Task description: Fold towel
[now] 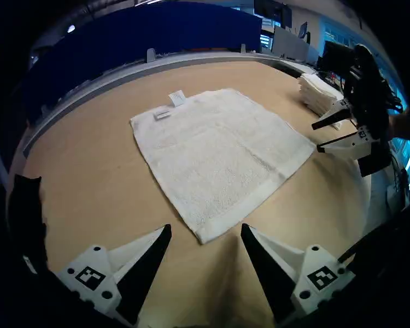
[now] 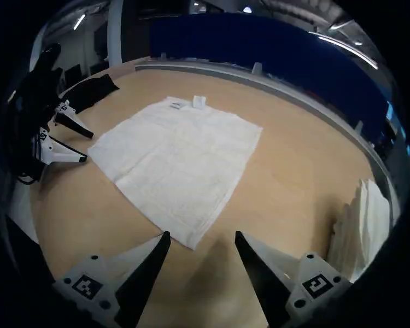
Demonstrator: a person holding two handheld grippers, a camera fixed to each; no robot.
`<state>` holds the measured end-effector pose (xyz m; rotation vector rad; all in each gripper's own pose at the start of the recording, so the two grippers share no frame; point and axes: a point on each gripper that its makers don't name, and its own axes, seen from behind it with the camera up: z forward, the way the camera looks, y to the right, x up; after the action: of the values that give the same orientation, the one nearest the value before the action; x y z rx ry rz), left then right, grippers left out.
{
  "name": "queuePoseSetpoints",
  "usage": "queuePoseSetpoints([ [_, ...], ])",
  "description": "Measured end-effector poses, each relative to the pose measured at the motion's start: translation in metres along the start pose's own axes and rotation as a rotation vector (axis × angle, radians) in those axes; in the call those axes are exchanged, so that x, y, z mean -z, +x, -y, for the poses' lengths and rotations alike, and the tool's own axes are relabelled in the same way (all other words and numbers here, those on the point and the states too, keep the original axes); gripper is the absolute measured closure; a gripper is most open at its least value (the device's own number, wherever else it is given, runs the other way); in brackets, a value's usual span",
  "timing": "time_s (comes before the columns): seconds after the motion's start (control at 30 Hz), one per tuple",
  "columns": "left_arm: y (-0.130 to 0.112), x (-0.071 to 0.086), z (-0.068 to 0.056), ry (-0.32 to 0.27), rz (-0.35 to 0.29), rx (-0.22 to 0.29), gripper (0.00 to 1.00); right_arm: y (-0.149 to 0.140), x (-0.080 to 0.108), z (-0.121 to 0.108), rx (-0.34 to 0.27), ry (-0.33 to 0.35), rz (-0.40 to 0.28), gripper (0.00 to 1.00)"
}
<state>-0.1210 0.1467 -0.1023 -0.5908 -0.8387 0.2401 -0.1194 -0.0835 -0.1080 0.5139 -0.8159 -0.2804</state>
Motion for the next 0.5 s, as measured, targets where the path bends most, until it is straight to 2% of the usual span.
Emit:
queuePoseSetpoints([
  [0.4, -0.0040, -0.0038, -0.0014, 0.002, 0.021, 0.026, 0.07, -0.0087, -0.0076, 0.0060, -0.004, 0.024, 0.022, 0.29],
  [0.5, -0.0046, -0.0030, 0.0000, 0.009, 0.028, 0.025, 0.11, -0.0103, -0.0092, 0.0070, -0.005, 0.026, 0.026, 0.34],
])
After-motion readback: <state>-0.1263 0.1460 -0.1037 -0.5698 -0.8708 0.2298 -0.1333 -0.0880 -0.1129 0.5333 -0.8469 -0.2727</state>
